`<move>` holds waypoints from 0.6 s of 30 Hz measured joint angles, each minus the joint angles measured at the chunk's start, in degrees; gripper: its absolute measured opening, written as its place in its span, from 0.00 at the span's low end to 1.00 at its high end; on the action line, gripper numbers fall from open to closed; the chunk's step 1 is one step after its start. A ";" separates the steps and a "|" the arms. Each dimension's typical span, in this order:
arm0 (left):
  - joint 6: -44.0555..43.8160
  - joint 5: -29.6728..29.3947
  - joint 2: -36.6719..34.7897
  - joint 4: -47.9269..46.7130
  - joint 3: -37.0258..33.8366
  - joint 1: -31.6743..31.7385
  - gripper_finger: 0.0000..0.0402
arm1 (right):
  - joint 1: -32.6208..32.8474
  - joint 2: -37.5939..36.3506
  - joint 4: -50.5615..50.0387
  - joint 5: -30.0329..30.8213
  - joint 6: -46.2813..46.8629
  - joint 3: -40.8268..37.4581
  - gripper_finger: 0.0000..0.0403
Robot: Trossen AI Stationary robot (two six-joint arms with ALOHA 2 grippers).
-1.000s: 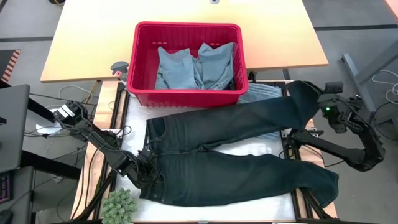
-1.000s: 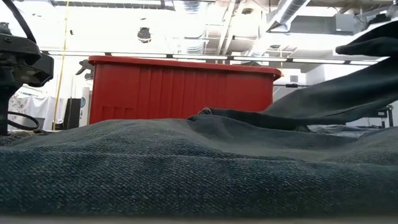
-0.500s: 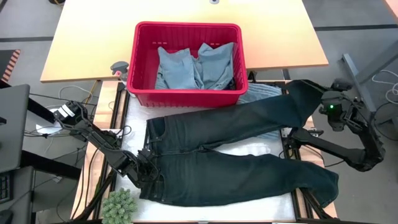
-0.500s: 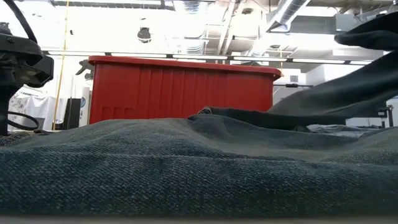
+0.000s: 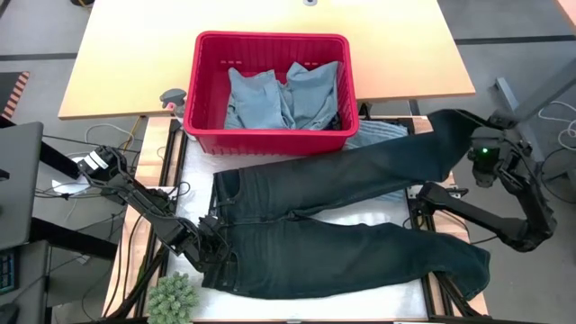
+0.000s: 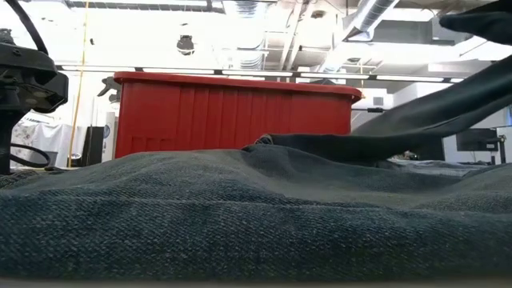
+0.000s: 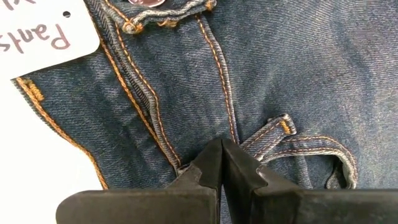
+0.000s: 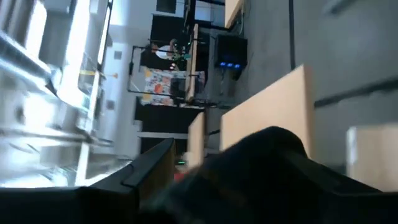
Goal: Fold Laundry from Bin
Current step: Fold the black pants
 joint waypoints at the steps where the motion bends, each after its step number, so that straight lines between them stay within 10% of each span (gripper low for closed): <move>1: 0.00 -0.11 0.00 0.00 0.00 0.00 0.00 | -0.25 0.17 -0.91 -0.01 -2.11 0.00 0.66; 18: -1.03 -1.38 0.00 0.13 0.00 0.02 0.00 | -3.35 5.72 -15.48 -18.86 -13.33 -4.70 0.63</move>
